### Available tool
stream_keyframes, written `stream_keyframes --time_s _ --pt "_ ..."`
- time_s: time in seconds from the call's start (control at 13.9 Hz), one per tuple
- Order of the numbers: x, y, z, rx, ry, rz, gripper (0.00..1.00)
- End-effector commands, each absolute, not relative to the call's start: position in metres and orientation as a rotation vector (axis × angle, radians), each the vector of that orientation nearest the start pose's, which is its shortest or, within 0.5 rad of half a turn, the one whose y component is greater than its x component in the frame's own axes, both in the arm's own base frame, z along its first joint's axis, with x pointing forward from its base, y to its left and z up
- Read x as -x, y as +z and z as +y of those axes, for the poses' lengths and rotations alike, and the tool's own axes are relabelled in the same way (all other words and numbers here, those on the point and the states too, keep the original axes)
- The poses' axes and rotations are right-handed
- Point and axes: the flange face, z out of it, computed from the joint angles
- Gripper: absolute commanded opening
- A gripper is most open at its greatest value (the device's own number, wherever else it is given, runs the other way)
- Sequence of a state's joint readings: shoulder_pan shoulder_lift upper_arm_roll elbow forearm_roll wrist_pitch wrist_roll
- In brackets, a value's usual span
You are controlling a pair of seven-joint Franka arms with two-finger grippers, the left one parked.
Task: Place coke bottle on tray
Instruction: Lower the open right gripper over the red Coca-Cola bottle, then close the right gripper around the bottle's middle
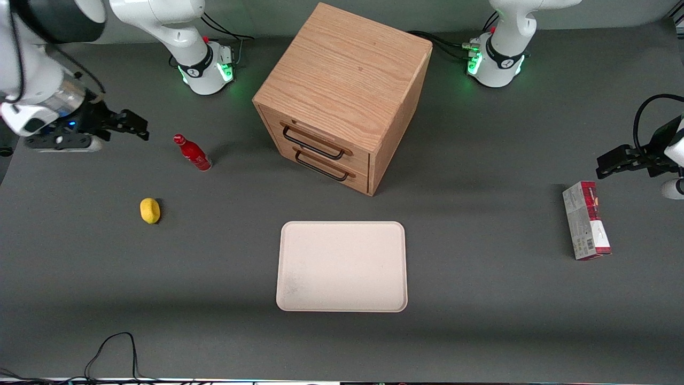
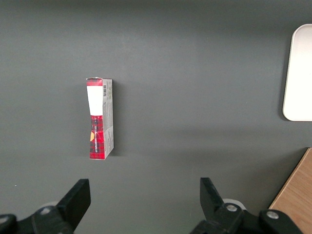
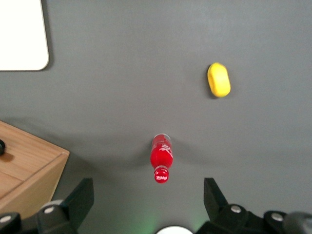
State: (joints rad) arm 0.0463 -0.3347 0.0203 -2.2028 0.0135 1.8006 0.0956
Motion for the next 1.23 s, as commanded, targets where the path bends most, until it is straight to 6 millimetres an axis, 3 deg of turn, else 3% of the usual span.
stream_keyframes --time_s 0.0,0.58,0.86,1.15 --pt "-0.388 0.463 0.035 3.116 0.01 0.005 1.0" --pt "-0.341 0.35 0.035 3.115 -0.129 -0.017 1.0" --pt "-0.335 0.325 0.034 3.12 -0.147 -0.039 1.0" --pt "-0.335 0.315 0.033 3.123 -0.123 -0.043 1.0"
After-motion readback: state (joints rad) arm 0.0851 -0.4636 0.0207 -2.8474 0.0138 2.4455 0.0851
